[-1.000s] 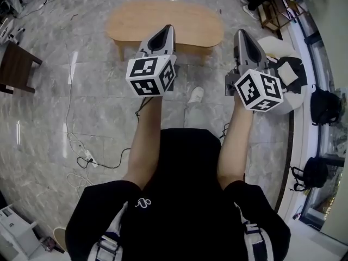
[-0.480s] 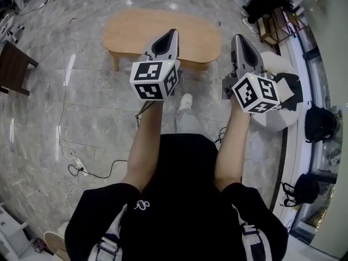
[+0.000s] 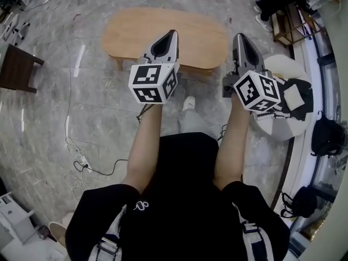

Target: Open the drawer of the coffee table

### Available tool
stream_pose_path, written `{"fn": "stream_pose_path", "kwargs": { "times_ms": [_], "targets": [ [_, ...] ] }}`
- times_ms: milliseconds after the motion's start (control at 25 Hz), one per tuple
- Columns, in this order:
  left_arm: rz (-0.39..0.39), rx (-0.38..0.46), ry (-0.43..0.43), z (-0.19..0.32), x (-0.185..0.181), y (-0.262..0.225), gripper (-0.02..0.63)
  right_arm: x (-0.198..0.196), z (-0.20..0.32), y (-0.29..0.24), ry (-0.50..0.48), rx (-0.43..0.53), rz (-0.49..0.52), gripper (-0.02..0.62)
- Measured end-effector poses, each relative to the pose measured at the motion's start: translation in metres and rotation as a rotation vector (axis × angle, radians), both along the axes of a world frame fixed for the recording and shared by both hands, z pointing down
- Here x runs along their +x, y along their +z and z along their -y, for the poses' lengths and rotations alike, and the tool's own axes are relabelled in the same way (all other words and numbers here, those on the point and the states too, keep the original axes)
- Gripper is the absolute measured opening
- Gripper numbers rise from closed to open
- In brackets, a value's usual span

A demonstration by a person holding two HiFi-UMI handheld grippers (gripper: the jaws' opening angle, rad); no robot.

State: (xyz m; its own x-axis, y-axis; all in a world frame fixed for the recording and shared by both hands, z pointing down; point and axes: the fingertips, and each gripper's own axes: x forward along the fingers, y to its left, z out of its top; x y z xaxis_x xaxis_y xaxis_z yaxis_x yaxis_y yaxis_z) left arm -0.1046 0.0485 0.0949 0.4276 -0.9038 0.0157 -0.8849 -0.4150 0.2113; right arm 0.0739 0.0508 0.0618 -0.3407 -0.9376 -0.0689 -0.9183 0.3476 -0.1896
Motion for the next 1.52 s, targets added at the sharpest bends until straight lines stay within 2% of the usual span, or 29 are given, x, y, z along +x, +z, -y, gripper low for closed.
{"fn": "stream_pose_path", "kwargs": {
  "times_ms": [280,640,840,1160,1520],
  "targets": [
    [0.063,-0.032,-0.081,0.084,0.011,0.002,0.009,0.010,0.101,0.014,-0.080,-0.037,0.056,0.014],
    [0.078,-0.034,-0.107,0.177,0.057,-0.019,0.009,0.059,0.203,-0.003,-0.106,-0.042,0.084,0.014],
    [0.070,-0.035,-0.096,0.212,0.075,-0.024,0.009,0.077,0.232,-0.006,-0.100,-0.046,0.079,0.014],
    [0.039,-0.036,-0.025,0.251,0.120,-0.024,0.009,0.129,0.260,-0.004,-0.029,-0.048,0.099,0.014],
    [0.038,-0.066,-0.032,0.277,0.107,-0.012,0.009,0.111,0.285,0.011,-0.050,-0.087,0.105,0.014]
  ]
}}
